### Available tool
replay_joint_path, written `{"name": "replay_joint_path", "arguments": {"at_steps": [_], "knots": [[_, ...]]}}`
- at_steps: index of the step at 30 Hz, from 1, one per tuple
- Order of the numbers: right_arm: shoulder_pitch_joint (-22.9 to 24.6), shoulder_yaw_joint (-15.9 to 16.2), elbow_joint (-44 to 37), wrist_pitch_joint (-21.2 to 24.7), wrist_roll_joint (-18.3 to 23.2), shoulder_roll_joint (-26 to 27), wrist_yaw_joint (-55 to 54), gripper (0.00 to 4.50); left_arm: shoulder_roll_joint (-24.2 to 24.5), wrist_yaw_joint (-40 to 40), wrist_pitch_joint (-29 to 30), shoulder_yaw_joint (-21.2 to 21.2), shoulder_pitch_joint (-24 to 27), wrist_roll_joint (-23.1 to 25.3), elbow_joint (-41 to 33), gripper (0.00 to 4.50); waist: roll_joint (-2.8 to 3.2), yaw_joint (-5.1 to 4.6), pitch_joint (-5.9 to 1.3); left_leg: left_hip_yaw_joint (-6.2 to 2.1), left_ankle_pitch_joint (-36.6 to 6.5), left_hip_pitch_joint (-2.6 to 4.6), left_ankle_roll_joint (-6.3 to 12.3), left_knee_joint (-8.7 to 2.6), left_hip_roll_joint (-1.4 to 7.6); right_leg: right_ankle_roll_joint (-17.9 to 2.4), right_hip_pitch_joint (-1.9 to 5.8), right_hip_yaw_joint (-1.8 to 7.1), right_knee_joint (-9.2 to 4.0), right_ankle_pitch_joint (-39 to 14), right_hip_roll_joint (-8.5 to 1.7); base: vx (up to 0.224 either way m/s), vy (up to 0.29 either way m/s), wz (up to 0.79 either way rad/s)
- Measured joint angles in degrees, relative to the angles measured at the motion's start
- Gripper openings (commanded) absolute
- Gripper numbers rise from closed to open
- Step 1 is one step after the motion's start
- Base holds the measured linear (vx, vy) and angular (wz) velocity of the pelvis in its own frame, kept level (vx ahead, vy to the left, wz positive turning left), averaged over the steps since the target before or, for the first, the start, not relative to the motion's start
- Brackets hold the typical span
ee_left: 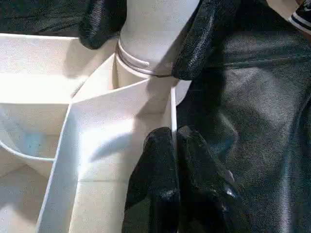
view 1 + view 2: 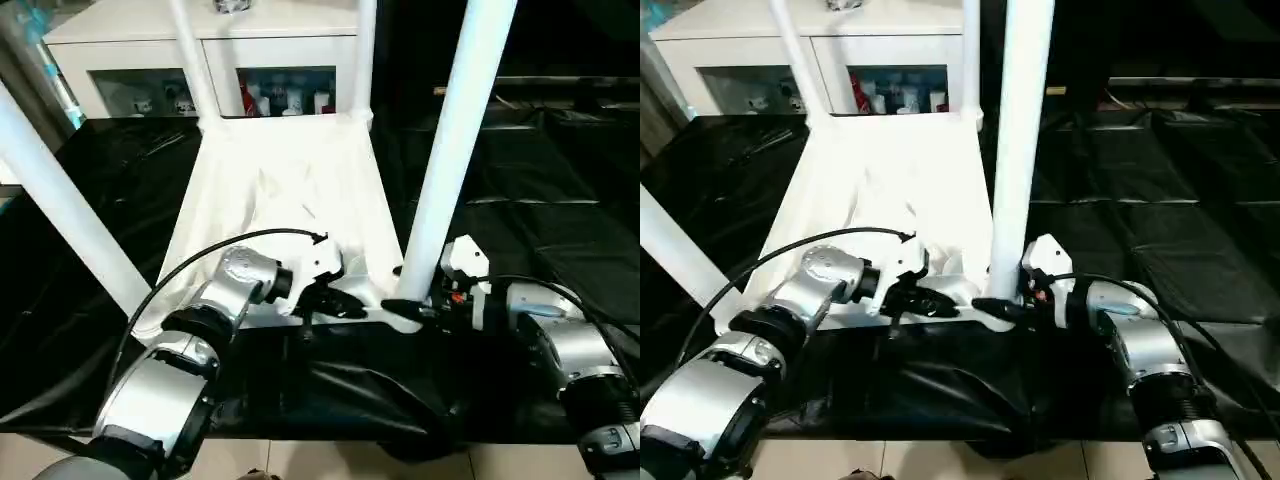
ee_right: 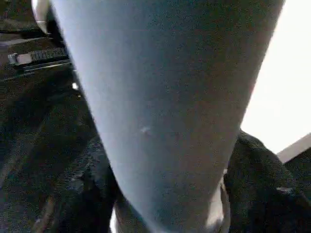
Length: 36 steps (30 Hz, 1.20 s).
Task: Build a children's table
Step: Rotate leg to tighten
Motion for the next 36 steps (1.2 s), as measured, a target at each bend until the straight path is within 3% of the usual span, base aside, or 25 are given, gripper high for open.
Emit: {"name": "replay_joint_path", "arguments": {"at_steps": [8, 11, 18, 23, 26, 27, 29, 34, 36], "knots": [[0.21, -0.11, -1.36, 1.04, 0.7, 0.3, 0.19, 2.26, 0.17, -0.43, 0.56, 0.11, 0.29, -0.22, -0.48, 0.0, -0.05, -0.12, 0.02, 0.0, 0.01, 0.03, 0.01, 0.02, 0.02, 0.0, 0.0, -0.01, 0.06, 0.0, 0.01, 0.0, 0.0, 0.0], [1.32, -1.64, -1.49, 0.59, 0.22, 2.68, -4.59, 2.18, -0.25, 2.67, 0.57, 0.11, 0.36, 0.31, -0.46, 0.0, -0.12, -0.33, 0.02, 0.0, 0.0, 0.12, -0.01, 0.04, 0.02, 0.0, 0.06, 0.01, 0.08, 0.0, 0.01, 0.0, 0.0, 0.0], [-0.36, -6.05, 4.34, -1.9, -4.22, 12.78, -33.06, 2.01, -5.73, 22.75, 3.2, 1.2, -1.35, 2.19, 2.51, 0.0, -0.26, -2.36, 0.02, -0.02, 0.01, 0.83, -0.04, 0.13, -0.17, 0.34, 0.54, 0.24, -0.04, -0.2, 0.0, 0.0, 0.0, 0.0], [-3.44, -7.3, 8.06, -1.52, -6.9, 16.83, -46.52, 2.01, -9.58, 32.27, 5.17, 1.52, -2.02, 2.98, 3.52, 0.0, -0.19, -3.72, -0.02, -0.2, 0.0, 0.92, -0.03, 0.07, -0.35, 0.44, 0.62, 0.17, -0.6, -0.27, -0.04, 0.0, 0.0, 0.0], [-4.43, -7.3, 9.74, -2.6, -7.58, 17.37, -47.57, 2.01, -9.96, 33.38, 5.63, 1.87, -2.02, 2.98, 3.74, 0.0, -0.01, -4.21, -0.1, -0.34, -0.01, 0.98, -0.01, -0.13, -0.47, 0.44, 1.02, -0.02, -1.3, -0.27, -0.09, 0.0, 0.0, 0.0], [-4.36, -7.3, 9.92, -3.35, -7.61, 17.37, -47.42, 2.57, -10.0, 33.39, 5.62, 1.88, -2.02, 2.98, 3.77, 0.0, -0.01, -4.35, -0.09, -0.36, -0.02, 0.99, 0.0, -0.13, -0.56, 0.44, 1.13, -0.02, -1.34, -0.27, -0.19, 0.0, 0.0, 0.0], [-3.95, -7.47, 9.84, -4.33, -7.51, 17.23, -46.63, 2.71, -10.02, 32.92, 5.61, 2.01, -2.02, 2.96, 3.77, 0.0, 0.0, -4.51, -0.1, -0.34, -0.04, 0.99, 0.05, -0.16, -0.78, 0.44, 1.14, 0.01, -1.34, -0.27, -0.42, 0.0, 0.0, 0.0], [-3.22, -7.67, 9.38, -5.49, -6.22, 14.89, -38.58, 3.19, -9.36, 30.06, 5.48, 2.44, -2.05, 2.72, 3.64, 0.0, 0.0, -4.72, -0.11, -0.25, -0.08, 0.97, 0.14, -0.3, -1.05, 0.43, 1.15, -0.02, -1.29, -0.25, -0.8, 0.0, 0.0, 0.0], [-2.19, -6.51, 7.51, -4.58, -4.51, 12.26, -31.35, 3.19, -7.85, 26.02, 5.01, 2.31, -2.02, 2.4, 3.36, 0.0, 0.0, -4.68, -0.1, -0.25, -0.08, 0.96, 0.14, -0.35, -1.04, 0.41, 1.11, -0.04, -1.18, -0.24, -0.8, 0.0, 0.0, 0.0]]}}
